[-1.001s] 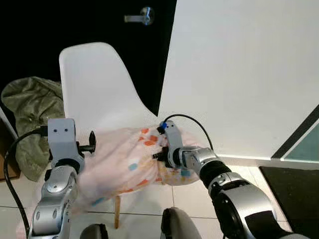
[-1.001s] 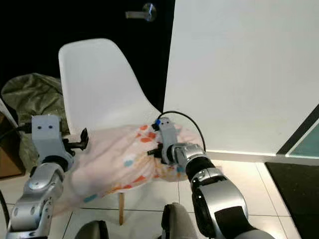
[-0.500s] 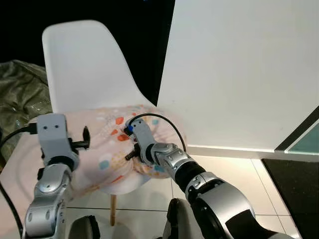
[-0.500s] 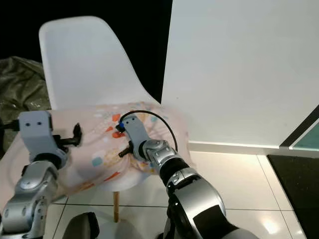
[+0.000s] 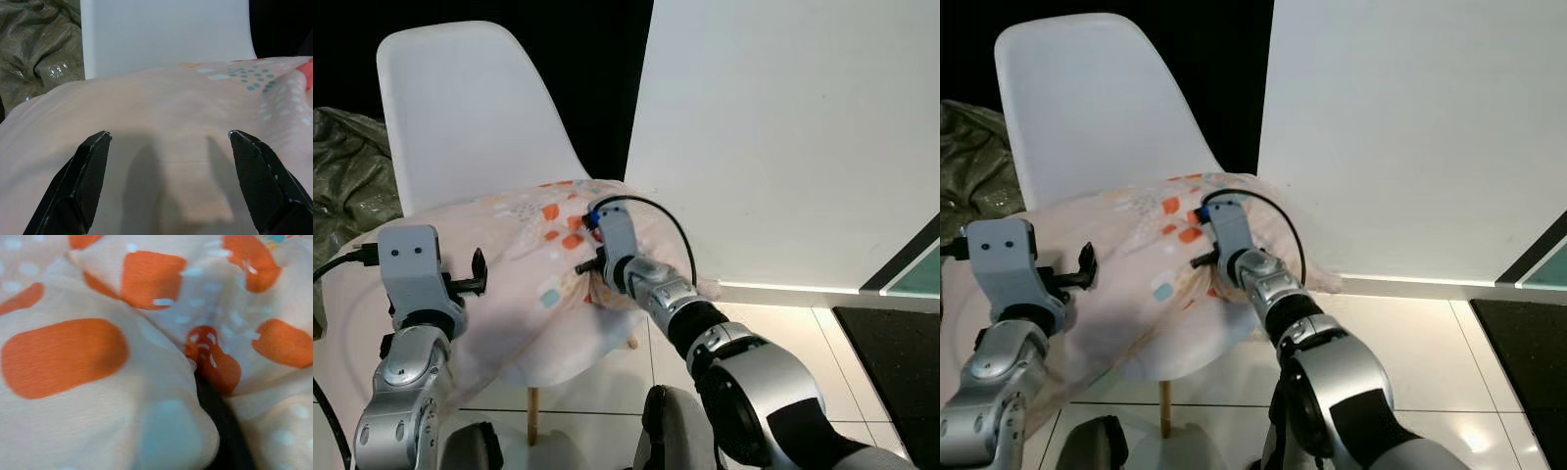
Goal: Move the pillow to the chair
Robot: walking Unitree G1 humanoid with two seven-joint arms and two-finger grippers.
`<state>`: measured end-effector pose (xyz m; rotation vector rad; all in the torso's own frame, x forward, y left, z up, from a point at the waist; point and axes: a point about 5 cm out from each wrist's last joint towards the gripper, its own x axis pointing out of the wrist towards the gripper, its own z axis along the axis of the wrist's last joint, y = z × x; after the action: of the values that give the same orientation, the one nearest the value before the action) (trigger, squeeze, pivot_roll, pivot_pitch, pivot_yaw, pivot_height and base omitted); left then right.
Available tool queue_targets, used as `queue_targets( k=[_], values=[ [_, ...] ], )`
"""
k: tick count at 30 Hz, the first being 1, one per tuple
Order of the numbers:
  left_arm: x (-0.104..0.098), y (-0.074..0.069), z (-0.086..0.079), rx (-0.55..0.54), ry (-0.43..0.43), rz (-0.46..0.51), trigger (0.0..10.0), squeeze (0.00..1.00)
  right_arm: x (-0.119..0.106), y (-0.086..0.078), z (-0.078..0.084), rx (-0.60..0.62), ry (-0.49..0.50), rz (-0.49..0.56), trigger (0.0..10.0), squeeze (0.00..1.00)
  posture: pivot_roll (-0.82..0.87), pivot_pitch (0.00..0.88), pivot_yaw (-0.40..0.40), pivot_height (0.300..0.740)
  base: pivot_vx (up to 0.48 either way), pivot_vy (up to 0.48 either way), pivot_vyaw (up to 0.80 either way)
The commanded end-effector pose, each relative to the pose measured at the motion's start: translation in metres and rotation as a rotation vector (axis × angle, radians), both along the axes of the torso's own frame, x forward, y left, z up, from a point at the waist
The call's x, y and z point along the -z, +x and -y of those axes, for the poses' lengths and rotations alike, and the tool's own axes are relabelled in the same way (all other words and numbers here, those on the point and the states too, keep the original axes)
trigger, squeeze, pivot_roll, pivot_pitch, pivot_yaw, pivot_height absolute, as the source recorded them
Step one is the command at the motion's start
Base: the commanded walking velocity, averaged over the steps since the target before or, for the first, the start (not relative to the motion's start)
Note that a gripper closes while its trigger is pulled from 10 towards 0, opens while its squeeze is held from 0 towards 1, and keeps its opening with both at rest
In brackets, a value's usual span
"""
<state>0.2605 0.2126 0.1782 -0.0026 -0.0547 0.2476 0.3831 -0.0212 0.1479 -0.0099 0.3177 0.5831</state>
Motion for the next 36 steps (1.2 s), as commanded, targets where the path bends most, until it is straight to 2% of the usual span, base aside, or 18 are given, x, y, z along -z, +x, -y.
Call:
queue_targets(
  k=[1, 9, 12, 17, 18, 19, 20, 21, 23, 25, 26, 27, 30, 32, 33, 34, 35, 36],
  values=[
    [0.0, -0.001, 0.001, -0.001, -0.015, -0.007, 10.0, 0.0, -0.005, 0.001, 0.0, -0.021, 0.071, 0.003, 10.0, 1.0, 0.03, 0.115, -0.142, 0.48, 0.0, 0.0, 0.0],
    [0.001, 0.003, 0.001, 0.003, -0.022, -0.006, 10.0, 0.0, 0.002, 0.001, 0.02, -0.109, 0.05, -0.065, 10.0, 1.0, -0.01, 0.101, -0.13, 0.48, 0.0, 0.0, 0.0],
    [0.002, 0.005, 0.002, 0.011, -0.023, -0.008, 10.0, 0.0, -0.002, 0.001, 0.034, -0.237, 0.035, -0.067, 10.0, 1.0, -0.01, 0.091, -0.124, 0.48, 0.0, 0.0, 0.0],
    [0.002, 0.007, 0.002, 0.015, -0.023, -0.009, 10.0, 0.0, -0.004, -0.003, 0.043, -0.385, 0.02, -0.061, 10.0, 1.0, -0.02, 0.088, -0.121, 0.48, 0.0, 0.0, 0.0],
    [0.003, 0.007, 0.002, 0.016, -0.023, -0.011, 10.0, 0.0, -0.003, -0.006, 0.047, -0.462, 0.009, -0.06, 10.0, 1.0, -0.02, 0.088, -0.121, 0.48, 0.0, 0.0, 0.0],
    [0.003, 0.007, 0.002, 0.016, -0.023, -0.011, 10.0, 0.0, -0.003, -0.006, 0.047, -0.462, 0.009, -0.06, 10.0, 1.0, -0.02, 0.088, -0.121, 0.48, 0.0, 0.0, 0.0],
    [0.005, 0.008, 0.003, 0.018, -0.024, -0.016, 10.0, 0.0, -0.002, -0.012, 0.053, -0.558, -0.006, -0.055, 10.0, 1.0, -0.02, 0.083, -0.122, 0.48, 0.0, 0.0, 0.0],
    [0.005, 0.008, 0.003, 0.018, -0.024, -0.016, 10.0, 0.0, -0.002, -0.012, 0.053, -0.558, -0.006, -0.055, 10.0, 1.0, -0.02, 0.083, -0.122, 0.48, 0.0, 0.0, 0.0],
    [0.009, 0.008, 0.005, 0.023, -0.021, -0.029, 10.0, 0.0, -0.001, -0.021, 0.063, -0.683, -0.027, -0.055, 10.0, 1.0, -0.03, 0.082, -0.124, 0.48, 0.0, 0.0, 0.0],
    [0.011, 0.008, 0.005, 0.024, -0.014, -0.038, 10.0, 0.0, -0.002, -0.024, 0.069, -0.719, -0.023, -0.055, 10.0, 1.0, -0.03, 0.077, -0.128, 0.48, 0.0, 0.0, 0.0],
    [0.011, 0.008, 0.005, 0.024, -0.014, -0.038, 10.0, 0.0, -0.002, -0.024, 0.069, -0.719, -0.023, -0.055, 10.0, 1.0, -0.03, 0.077, -0.128, 0.48, 0.0, 0.0, 0.0],
    [0.014, 0.007, 0.004, 0.022, -0.009, -0.047, 10.0, 0.0, -0.003, -0.027, 0.077, -0.731, -0.016, -0.057, 10.0, 1.0, -0.03, 0.078, -0.131, 0.48, 0.0, 0.0, 0.0],
    [0.014, 0.007, 0.004, 0.022, -0.009, -0.047, 10.0, 0.0, -0.003, -0.027, 0.077, -0.731, -0.016, -0.057, 10.0, 1.0, -0.03, 0.078, -0.131, 0.48, 0.0, 0.0, 0.0],
    [0.022, 0.003, 0.0, 0.015, -0.003, -0.074, 10.0, 0.0, -0.008, -0.031, 0.101, -0.71, 0.042, -0.058, 10.0, 1.0, -0.04, 0.075, -0.131, 0.48, 0.0, 0.0, 0.0],
    [0.022, 0.003, 0.0, 0.015, -0.003, -0.074, 10.0, 0.0, -0.008, -0.031, 0.101, -0.71, 0.042, -0.058, 10.0, 1.0, -0.04, 0.075, -0.131, 0.48, 0.0, 0.0, 0.0],
    [0.026, 0.001, -0.002, 0.011, -0.001, -0.087, 10.0, 0.0, -0.012, -0.031, 0.115, -0.661, 0.103, -0.05, 10.0, 1.0, -0.05, 0.071, -0.138, 0.48, 0.0, 0.0, 0.0],
    [0.026, 0.001, -0.002, 0.011, -0.001, -0.087, 10.0, 0.0, -0.012, -0.031, 0.115, -0.661, 0.103, -0.05, 10.0, 1.0, -0.05, 0.071, -0.138, 0.48, 0.0, 0.0, 0.0],
    [0.029, 0.0, -0.002, 0.008, -0.001, -0.095, 10.0, 0.0, -0.015, -0.03, 0.126, -0.607, 0.186, -0.049, 10.0, 1.0, -0.05, 0.063, -0.145, 0.48, 0.0, 0.0, 0.0]
  ],
)
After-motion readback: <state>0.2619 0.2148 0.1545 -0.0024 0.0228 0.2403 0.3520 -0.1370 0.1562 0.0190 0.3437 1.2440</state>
